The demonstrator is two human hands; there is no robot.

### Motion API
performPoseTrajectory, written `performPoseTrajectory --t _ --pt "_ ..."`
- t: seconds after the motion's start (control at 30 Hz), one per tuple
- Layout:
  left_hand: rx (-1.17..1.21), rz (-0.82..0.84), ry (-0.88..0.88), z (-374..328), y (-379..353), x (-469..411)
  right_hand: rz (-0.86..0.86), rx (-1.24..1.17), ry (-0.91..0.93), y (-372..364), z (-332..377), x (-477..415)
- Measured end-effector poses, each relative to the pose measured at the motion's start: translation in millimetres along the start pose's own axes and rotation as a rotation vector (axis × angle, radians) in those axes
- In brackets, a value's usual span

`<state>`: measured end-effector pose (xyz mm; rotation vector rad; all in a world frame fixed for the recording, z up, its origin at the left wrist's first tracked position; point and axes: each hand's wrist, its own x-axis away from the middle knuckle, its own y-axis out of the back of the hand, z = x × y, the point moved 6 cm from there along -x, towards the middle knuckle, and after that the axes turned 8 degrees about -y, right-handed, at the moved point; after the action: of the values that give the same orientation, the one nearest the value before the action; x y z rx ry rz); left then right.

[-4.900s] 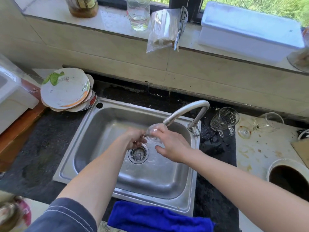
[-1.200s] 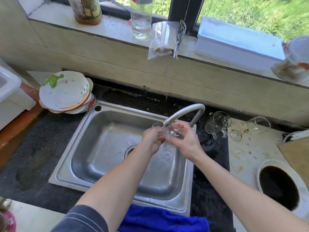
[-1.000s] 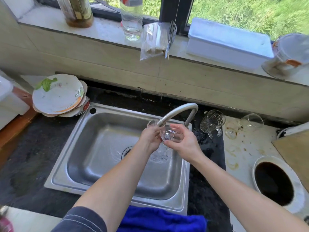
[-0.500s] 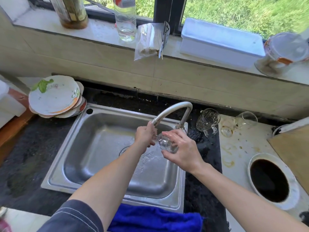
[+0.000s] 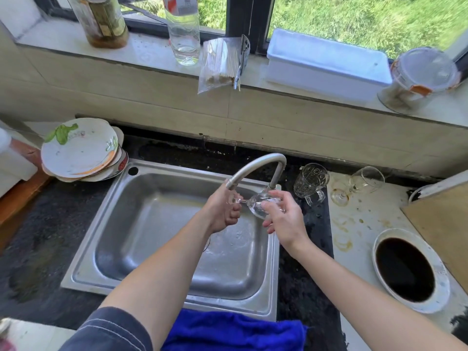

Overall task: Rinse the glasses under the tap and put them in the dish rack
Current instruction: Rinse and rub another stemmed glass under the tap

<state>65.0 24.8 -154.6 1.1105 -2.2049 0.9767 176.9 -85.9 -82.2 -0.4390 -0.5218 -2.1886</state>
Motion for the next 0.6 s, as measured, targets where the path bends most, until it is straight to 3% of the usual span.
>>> performPoseTrajectory --t 0.17,0.33,0.47,0.6 --pt "0.469 0.118 -0.070 -8.7 -6.3 14.9 0.044 -0.343 -0.500 -11.3 -40.1 -9.2" --pt "0.361 0.238 -0.138 -16.1 -12.0 23.7 0.116 -0.537 -0.776 -39.8 -80.7 -11.4" --pt "-0.009 0.105 -0.177 -21.4 -0.7 20.4 0.096 -0.219 -0.652 -44.9 -87.7 -17.3" --pt "-0.070 0.047 -0.217 -31.2 7.9 18.2 0.204 0.124 -0.346 -42.0 -70.9 -25.8"
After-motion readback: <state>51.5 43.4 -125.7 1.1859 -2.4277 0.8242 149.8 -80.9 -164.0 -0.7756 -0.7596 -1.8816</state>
